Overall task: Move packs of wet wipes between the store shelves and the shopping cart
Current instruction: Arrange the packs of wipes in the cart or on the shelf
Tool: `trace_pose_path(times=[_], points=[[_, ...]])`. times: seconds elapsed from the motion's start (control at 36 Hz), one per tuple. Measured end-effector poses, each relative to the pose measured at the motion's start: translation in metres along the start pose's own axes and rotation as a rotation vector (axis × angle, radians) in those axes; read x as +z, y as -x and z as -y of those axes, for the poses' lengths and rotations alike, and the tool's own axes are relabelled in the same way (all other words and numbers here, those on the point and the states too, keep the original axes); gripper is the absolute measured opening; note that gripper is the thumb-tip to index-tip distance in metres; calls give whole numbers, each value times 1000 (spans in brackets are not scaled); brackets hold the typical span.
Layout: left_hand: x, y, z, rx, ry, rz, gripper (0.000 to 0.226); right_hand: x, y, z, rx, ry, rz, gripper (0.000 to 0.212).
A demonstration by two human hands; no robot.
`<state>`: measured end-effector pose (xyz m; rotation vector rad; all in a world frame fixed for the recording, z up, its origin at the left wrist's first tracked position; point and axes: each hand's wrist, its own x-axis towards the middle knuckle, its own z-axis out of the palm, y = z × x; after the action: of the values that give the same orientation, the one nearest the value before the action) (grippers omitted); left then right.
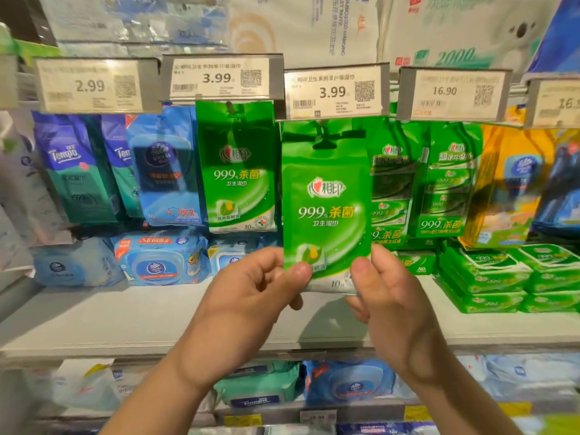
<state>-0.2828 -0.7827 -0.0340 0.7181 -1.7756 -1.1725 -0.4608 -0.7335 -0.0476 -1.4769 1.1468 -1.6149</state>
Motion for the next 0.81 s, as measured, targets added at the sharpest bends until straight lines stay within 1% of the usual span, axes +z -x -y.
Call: trace_pose_path(times=[0.06, 0.11, 0.22, 0.31, 0.39, 0.44, 0.58, 0.64, 0.67, 0.75, 0.81], points=[[-1, -4, -6, 29, -20, -8, 33, 0, -5, 6, -23, -7, -31, 23], [0, -8, -11, 44, 17, -7, 26, 0, -9, 11, -53, -19, -59, 23], [4, -15, -18, 60, 104, -2, 23, -1, -15, 15, -84, -81, -63, 23], [6, -19, -19, 62, 134, 1, 26, -4, -18, 15, -84, -100, -61, 25], [8, -21, -17, 62, 113, -13, 26, -5, -19, 16, -76, -135, -59, 25], [9, -22, -15, 56, 110, -26, 28, -5, -19, 16, -68, -146, -64, 33], [11, -25, -5, 19, 73, -72, 50, -5, -18, 13, -65, -125, -72, 37], [12, -25, -3, -14, 79, -98, 59, -4, -18, 11, -52, -131, -81, 33], [12, -26, -1, -29, 64, -111, 59, -4, -19, 9, -44, -131, -85, 32], [13, -28, 2, -87, -23, -134, 50, -5, -22, 0, -18, -84, -96, 37], [14, -31, 2, -130, -45, -149, 49, -5, -27, -5, -10, -60, -98, 34]])
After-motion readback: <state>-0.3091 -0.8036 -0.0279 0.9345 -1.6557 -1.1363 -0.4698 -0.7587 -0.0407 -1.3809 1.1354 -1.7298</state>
